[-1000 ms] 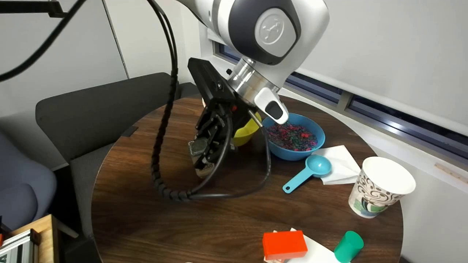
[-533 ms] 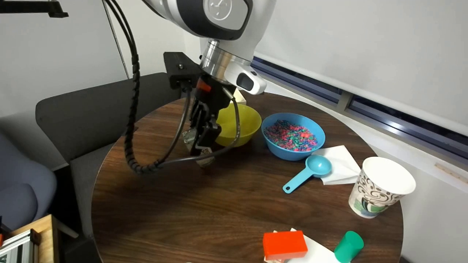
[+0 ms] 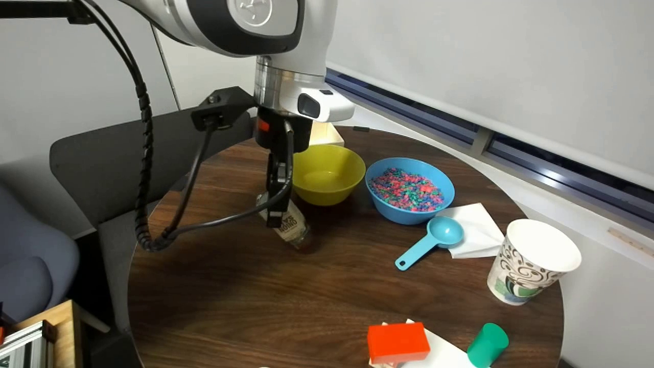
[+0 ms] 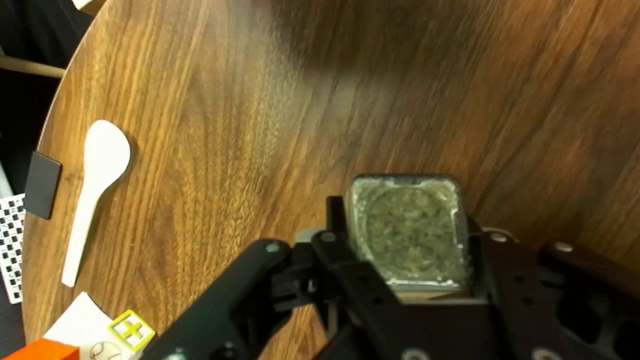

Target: Turn the salt bottle upright

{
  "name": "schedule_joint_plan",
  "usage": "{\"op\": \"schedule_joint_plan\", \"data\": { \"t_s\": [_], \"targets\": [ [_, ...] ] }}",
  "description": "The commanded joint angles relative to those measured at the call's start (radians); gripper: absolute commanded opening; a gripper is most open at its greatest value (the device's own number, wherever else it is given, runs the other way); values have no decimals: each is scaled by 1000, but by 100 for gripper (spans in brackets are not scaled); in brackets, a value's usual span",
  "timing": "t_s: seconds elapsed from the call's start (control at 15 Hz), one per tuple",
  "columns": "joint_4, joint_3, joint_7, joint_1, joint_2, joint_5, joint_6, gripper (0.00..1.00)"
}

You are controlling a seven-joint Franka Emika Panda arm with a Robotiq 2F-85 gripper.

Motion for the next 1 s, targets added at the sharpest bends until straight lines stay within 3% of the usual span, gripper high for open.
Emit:
{"op": "schedule_joint_plan", "data": {
  "t_s": [0.0, 0.47, 0.93],
  "targets": [
    [-124, 14, 108, -9, -91, -55, 119, 23],
    [-275, 36, 322, -32, -166, -280, 306, 23],
    [-385, 64, 480, -49, -191, -456, 387, 23]
  ]
}}
